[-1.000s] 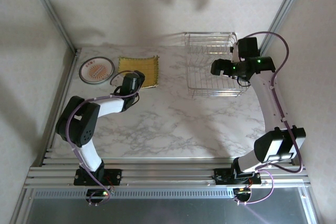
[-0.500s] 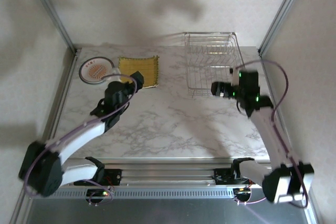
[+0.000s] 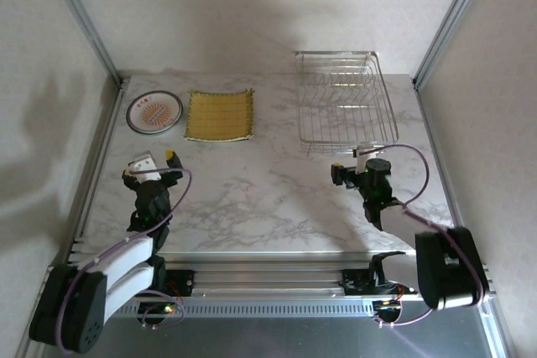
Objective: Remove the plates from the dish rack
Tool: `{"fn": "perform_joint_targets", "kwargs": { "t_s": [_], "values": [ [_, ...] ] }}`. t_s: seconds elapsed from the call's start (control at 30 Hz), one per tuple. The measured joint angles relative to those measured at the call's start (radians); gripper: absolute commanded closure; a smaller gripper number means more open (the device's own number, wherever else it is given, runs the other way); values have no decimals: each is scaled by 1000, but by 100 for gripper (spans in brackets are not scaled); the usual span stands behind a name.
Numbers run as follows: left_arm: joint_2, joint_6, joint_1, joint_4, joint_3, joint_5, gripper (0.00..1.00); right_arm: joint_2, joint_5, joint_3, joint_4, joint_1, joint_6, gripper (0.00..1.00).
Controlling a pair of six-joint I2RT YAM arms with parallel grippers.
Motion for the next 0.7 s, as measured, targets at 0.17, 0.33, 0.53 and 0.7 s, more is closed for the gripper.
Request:
{"fn": "perform_joint_targets", "kwargs": {
  "t_s": [0.17,0.33,0.53,0.7],
  "values": [
    [251,1,74,190,12,76,0,154,6,45,107,-40,-24,1],
    [437,26,108,261,106,152,0,292,0,50,251,-116,-9,1],
    [554,23,166,375,106,227,0,298,0,60,285,-122,6,1],
    [554,22,170,408,106,251,0,298,0,67,289,-122,12,1]
  ]
}}
